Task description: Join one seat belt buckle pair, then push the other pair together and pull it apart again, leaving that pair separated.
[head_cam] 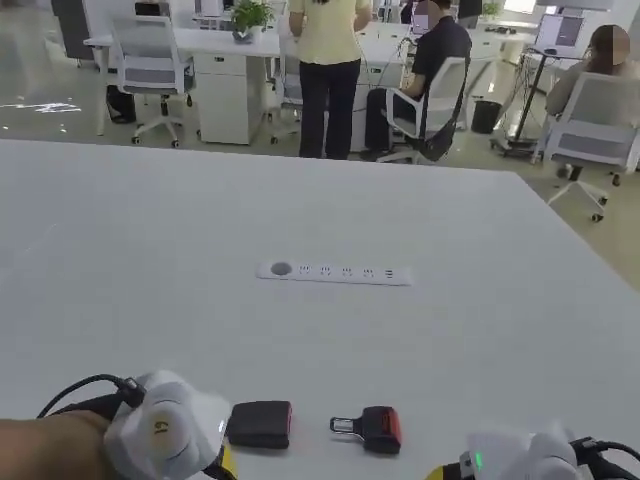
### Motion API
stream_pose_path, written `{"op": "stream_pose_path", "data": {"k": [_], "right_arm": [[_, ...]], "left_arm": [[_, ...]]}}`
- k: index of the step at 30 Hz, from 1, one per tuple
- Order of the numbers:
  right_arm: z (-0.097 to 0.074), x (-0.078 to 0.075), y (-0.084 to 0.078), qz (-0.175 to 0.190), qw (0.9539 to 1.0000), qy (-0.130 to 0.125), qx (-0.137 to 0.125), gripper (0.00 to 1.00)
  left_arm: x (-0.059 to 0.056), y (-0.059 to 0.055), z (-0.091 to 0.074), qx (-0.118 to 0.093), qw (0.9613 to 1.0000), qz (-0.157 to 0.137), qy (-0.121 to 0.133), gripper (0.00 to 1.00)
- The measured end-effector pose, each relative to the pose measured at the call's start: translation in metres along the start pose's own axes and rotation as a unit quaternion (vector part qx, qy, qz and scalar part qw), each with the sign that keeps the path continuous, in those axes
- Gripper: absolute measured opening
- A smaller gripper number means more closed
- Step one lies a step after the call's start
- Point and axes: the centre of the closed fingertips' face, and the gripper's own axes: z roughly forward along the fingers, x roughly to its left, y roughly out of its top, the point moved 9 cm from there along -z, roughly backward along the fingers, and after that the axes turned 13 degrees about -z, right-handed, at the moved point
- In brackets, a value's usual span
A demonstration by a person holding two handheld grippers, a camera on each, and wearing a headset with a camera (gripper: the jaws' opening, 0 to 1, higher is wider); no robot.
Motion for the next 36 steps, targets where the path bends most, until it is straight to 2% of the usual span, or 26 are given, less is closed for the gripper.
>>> {"op": "stream_pose_path", "data": {"k": [6,10,18,22,28,36], "right_arm": [[0.0015,-0.0015,-0.0012,-0.004,1.0000,0.004,0.001,0.32],[0.0015,-0.0021,-0.0029,-0.002,1.0000,0.005,-0.001,0.32],[0.0005,-0.0013,0.0008,0.000,1.0000,0.000,0.001,0.31],[0.0009,-0.0024,0.0016,0.005,1.0000,-0.005,-0.002,0.31],[0.0014,-0.0042,0.0032,0.010,0.9999,-0.011,-0.005,0.31],[0.0059,-0.0063,0.0054,0.013,0.9998,-0.015,-0.008,0.31]], "left_arm": [[0.0025,0.0007,0.0006,0.008,0.9999,0.008,0.005,0.33],[0.0029,0.0009,0.0027,0.012,0.9999,0.003,0.003,0.33],[0.0036,0.0007,0.0045,0.023,0.9996,-0.017,0.004,0.33],[0.0041,0.0022,0.0047,0.027,0.9986,-0.045,0.006,0.32],[0.0040,0.0019,0.0054,0.032,0.9987,-0.039,0.004,0.32],[0.0041,0.0020,0.0052,0.032,0.9979,-0.055,0.005,0.32]]}}
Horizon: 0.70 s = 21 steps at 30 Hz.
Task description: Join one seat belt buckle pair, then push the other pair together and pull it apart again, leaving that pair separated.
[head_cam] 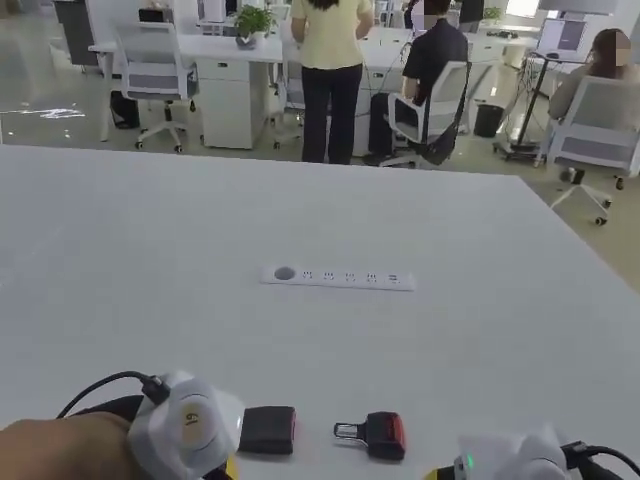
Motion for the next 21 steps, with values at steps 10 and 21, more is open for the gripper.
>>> {"op": "stream_pose_path", "data": {"k": [10,21], "right_arm": [[0.007,-0.003,0.007,-0.001,1.0000,-0.001,-0.006,0.31],[0.016,-0.007,0.016,-0.003,0.9999,-0.002,-0.016,0.31]], "left_arm": [[0.000,0.001,0.001,0.006,0.9999,-0.007,0.006,0.32],[0.000,0.001,0.001,0.019,0.9998,-0.007,0.008,0.32]]}}
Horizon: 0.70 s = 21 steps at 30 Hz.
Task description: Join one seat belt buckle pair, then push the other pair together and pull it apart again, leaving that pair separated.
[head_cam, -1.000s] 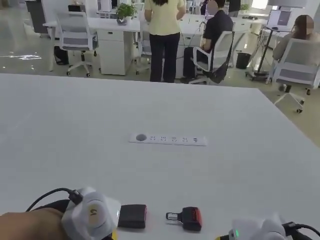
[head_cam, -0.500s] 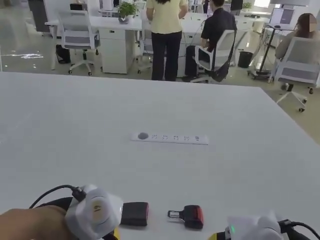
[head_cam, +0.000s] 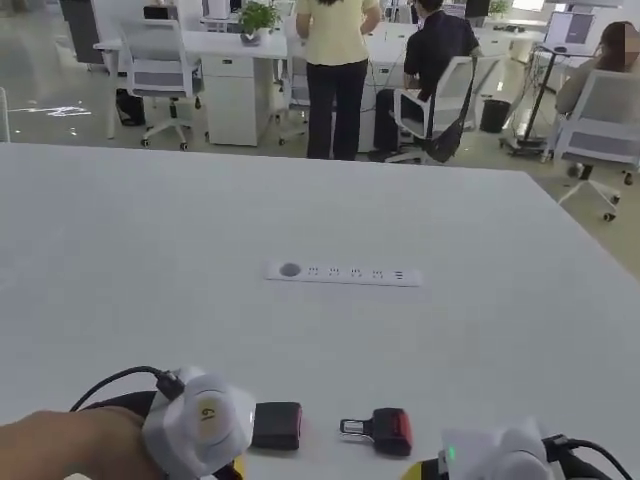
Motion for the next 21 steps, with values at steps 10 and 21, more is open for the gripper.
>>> {"op": "stream_pose_path", "data": {"k": [10,21], "right_arm": [[0.009,-0.002,0.005,-0.002,1.0000,0.003,-0.007,0.31],[0.020,-0.006,0.018,-0.003,0.9999,0.001,-0.015,0.31]], "left_arm": [[-0.003,0.003,0.000,0.014,0.9999,0.000,0.006,0.32],[-0.003,0.003,-0.001,0.017,0.9998,0.000,0.008,0.32]]}}
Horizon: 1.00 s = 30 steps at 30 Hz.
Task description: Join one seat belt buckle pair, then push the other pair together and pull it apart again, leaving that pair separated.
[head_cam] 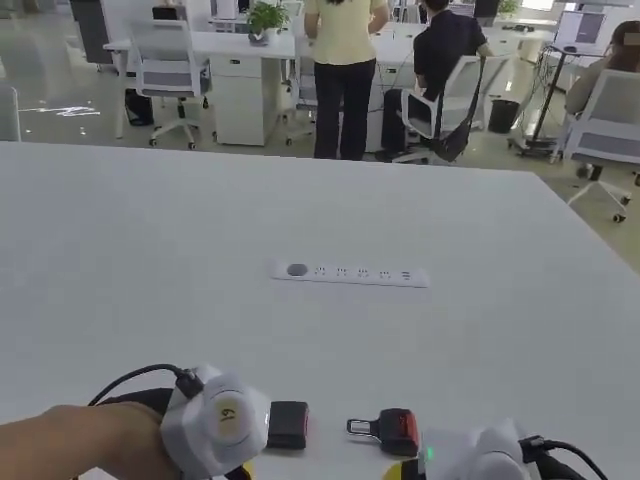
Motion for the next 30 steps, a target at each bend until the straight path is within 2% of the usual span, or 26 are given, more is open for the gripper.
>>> {"op": "stream_pose_path", "data": {"k": [22,30], "right_arm": [[0.017,0.000,0.019,0.006,0.9999,-0.004,-0.009,0.31],[0.016,-0.002,0.017,0.004,1.0000,-0.003,-0.008,0.31]], "left_arm": [[0.001,-0.002,0.002,-0.003,1.0000,-0.002,0.006,0.32],[0.001,-0.002,0.002,-0.006,1.0000,-0.001,0.007,0.32]]}}
